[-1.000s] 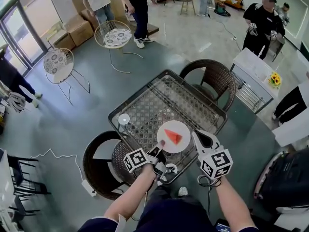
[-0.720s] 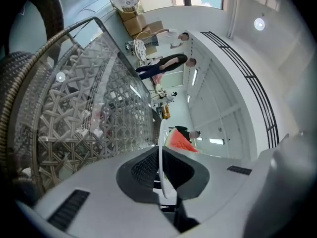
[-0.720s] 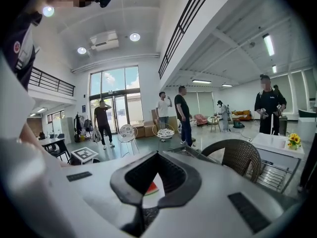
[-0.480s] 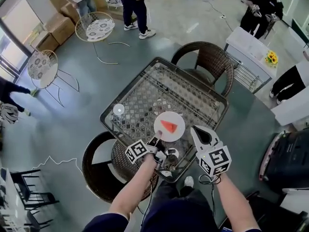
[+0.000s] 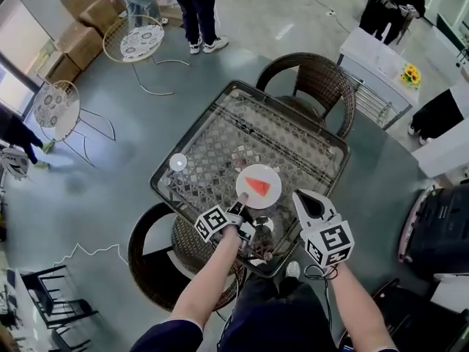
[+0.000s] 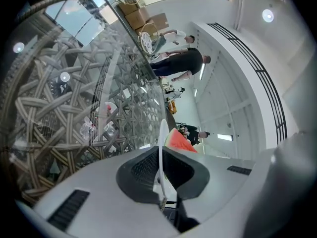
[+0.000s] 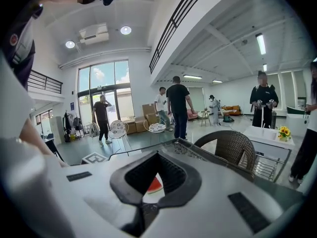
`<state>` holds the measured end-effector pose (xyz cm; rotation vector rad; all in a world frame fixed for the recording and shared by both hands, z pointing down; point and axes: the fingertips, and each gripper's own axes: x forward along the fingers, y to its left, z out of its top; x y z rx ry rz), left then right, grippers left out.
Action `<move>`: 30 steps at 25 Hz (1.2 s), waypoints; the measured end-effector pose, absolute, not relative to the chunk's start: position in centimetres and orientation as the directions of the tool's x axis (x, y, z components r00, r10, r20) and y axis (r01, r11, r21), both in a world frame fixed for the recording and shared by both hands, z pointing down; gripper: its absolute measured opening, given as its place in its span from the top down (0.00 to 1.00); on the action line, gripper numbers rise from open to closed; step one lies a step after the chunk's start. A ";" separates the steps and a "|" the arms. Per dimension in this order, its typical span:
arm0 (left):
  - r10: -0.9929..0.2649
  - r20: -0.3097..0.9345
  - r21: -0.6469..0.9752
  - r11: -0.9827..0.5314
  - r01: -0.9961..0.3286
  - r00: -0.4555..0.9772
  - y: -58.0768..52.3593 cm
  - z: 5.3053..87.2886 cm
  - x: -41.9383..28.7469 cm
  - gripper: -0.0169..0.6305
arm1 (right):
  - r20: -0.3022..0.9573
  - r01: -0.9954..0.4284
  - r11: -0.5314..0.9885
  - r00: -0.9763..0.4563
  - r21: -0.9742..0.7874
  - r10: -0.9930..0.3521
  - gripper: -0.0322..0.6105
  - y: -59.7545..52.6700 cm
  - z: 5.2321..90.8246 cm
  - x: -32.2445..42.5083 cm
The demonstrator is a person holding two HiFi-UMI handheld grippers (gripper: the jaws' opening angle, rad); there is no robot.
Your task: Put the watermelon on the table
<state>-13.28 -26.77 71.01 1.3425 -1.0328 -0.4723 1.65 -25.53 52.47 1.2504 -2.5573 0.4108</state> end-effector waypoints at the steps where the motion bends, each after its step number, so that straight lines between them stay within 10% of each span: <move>1: -0.792 0.337 0.936 0.226 -0.269 0.508 -26.8 71.2 -13.4 0.95 | 0.360 -0.799 0.586 -0.590 -0.135 -0.723 0.95 -25.4 52.6 1.5; 30: -0.730 0.480 0.873 0.340 -0.351 0.487 -26.2 74.5 -12.6 0.95 | 0.368 -0.819 0.557 -0.564 -0.136 -0.739 0.95 -24.6 52.7 3.0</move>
